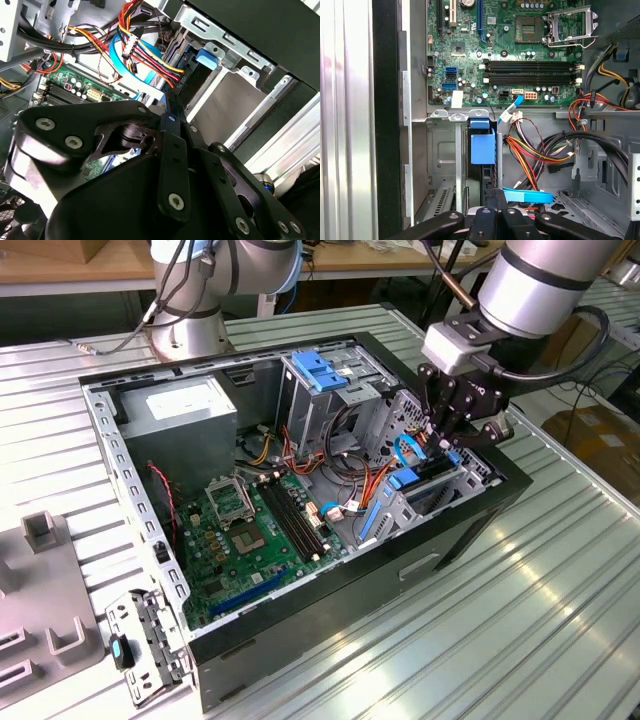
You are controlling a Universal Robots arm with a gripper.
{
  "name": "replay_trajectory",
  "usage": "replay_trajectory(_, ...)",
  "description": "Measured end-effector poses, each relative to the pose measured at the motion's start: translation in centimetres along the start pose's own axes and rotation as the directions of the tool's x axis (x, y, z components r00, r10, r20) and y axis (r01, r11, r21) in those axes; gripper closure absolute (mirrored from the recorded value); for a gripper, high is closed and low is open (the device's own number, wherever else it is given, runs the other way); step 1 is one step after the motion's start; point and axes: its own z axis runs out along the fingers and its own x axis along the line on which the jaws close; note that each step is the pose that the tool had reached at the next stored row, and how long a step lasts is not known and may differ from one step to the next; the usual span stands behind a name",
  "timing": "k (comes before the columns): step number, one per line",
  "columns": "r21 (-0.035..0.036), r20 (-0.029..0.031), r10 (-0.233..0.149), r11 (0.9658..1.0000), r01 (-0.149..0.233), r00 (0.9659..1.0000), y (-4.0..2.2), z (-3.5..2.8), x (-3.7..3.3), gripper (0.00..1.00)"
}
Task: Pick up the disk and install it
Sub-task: 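Insert the second disk wire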
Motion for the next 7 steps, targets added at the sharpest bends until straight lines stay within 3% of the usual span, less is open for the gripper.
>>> replay_trajectory(7,0.0,-0.0001,0.0,1.0,0.0,1.0,0.0,-0.06,0.0,0.89)
